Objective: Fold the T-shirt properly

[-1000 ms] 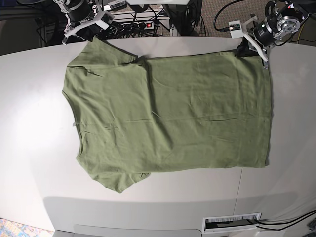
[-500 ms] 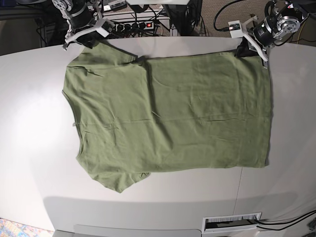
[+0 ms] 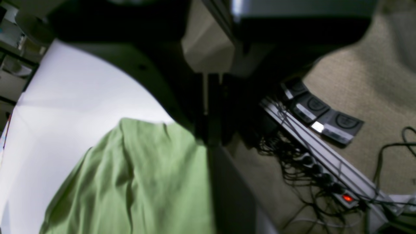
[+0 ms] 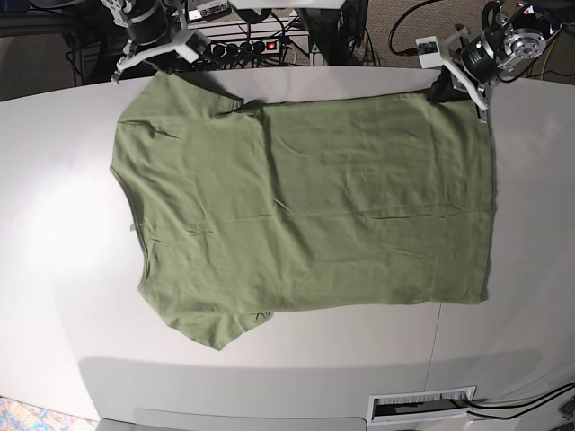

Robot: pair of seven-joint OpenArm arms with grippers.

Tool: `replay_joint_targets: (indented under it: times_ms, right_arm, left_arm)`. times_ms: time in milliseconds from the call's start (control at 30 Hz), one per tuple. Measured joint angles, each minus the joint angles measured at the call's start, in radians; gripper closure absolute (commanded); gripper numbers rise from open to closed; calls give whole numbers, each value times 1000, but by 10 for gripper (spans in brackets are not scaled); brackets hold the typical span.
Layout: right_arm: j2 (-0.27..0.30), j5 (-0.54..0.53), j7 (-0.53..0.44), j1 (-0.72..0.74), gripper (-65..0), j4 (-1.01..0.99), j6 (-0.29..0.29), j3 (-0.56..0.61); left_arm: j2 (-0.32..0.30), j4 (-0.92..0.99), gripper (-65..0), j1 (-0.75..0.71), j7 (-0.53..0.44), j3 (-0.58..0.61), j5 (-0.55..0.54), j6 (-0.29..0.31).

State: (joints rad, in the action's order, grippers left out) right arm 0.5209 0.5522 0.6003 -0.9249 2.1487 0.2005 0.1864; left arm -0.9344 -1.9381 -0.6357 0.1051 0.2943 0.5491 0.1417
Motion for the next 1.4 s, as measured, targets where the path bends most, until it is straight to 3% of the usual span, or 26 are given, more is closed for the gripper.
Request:
replay_joint_targets:
  times_ms: [200,433,533,700,1100,1400]
  right_arm:
    - [3,25,56,-54,0,97,2,0]
    - [30,127,89,-97,0,156,2,0]
    - [30,157,87,-97,0,175,-39,-1]
    - [30,189,84,-49,0,182,-71,-1]
    - [3,166,51,150,0,182,-80,-1]
    - [-89,125,23,274,0,180,-81,-1]
  left_arm:
    - [-20,-36,0,-68,32,-1,27,-11]
    - [-61,-136,0,-145,122,-2,138,-128]
    - [-61,-145,0,-143,130,-28,163,-175]
    - [-61,-145,0,-130,114,-89,161,-176]
    - [-54,-116,0,54,55,-93,-16,-176]
    - [49,43,0,178,-53,-93,-84,-175]
